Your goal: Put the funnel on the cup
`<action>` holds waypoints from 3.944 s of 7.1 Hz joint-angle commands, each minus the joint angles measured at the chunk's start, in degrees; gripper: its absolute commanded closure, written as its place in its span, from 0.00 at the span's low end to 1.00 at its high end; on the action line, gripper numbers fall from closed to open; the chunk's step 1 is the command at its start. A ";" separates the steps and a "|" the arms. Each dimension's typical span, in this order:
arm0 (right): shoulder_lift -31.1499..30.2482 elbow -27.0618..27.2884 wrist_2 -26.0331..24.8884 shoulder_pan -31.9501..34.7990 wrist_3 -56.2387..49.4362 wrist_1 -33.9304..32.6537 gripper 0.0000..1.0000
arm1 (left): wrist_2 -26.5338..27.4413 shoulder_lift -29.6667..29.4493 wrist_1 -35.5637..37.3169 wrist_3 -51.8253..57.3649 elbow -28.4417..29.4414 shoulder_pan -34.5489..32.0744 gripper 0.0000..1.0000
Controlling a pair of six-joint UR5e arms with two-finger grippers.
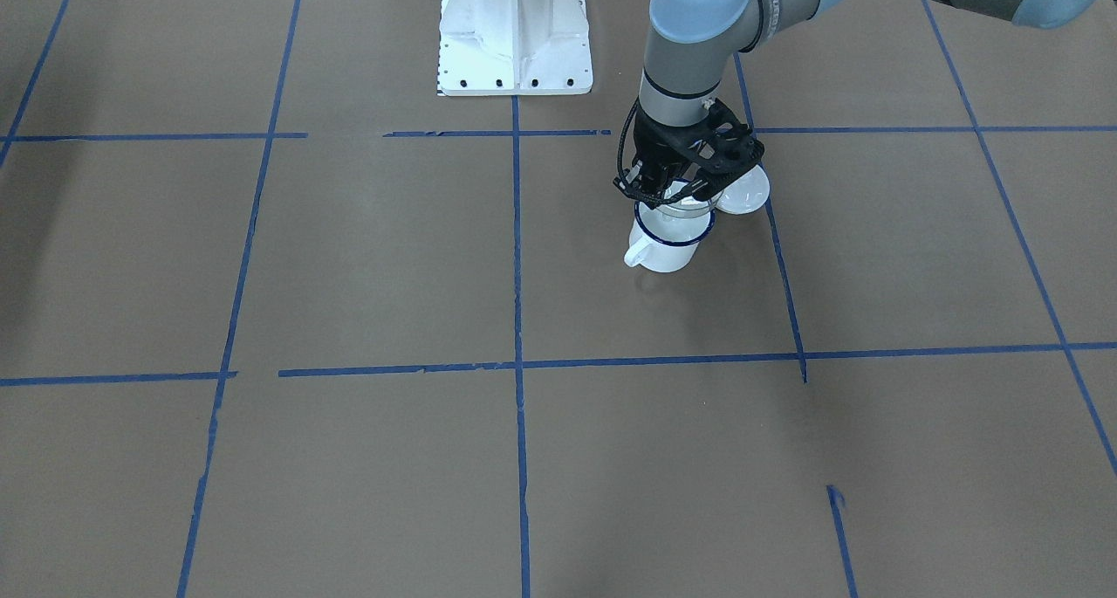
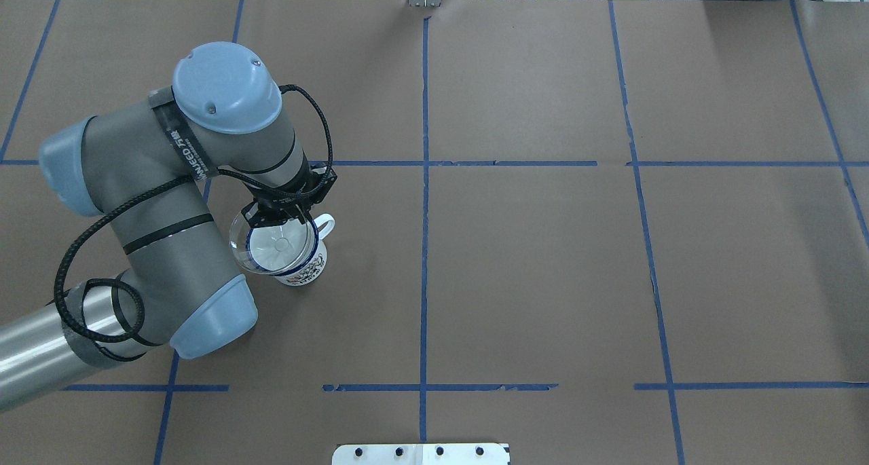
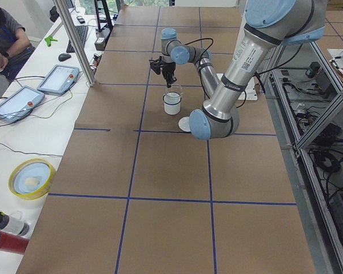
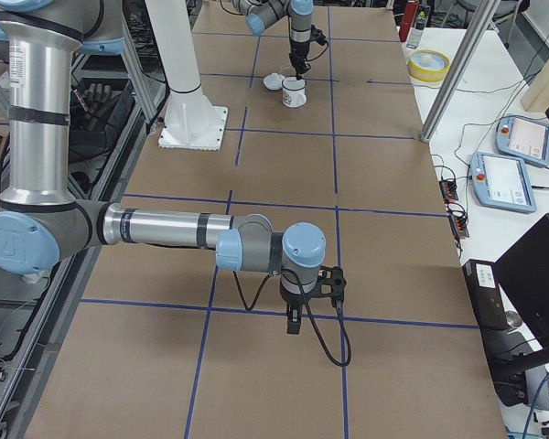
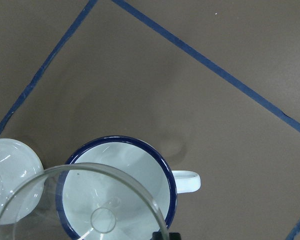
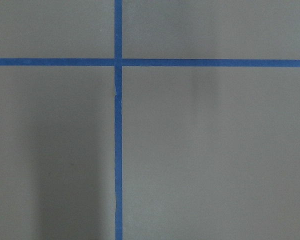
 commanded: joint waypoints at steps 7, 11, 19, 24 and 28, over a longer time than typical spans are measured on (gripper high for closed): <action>0.00 0.00 0.00 0.00 0.00 0.00 0.00 | 0.00 1.76 -4.37 1.01 2.57 1.52 0.94; 0.00 0.00 0.00 0.00 0.00 0.00 0.00 | 0.17 1.50 -4.28 1.01 1.52 1.52 0.00; 0.00 -0.09 0.00 0.00 0.00 0.00 0.00 | -12.02 22.64 -4.55 69.53 -8.24 -35.42 0.00; 0.00 0.00 0.00 0.00 0.00 0.00 0.00 | -16.26 37.84 -4.81 105.34 8.17 -57.28 0.00; 0.00 0.00 0.00 0.00 0.00 0.00 0.00 | -26.64 42.72 -12.02 105.16 9.78 -58.16 0.00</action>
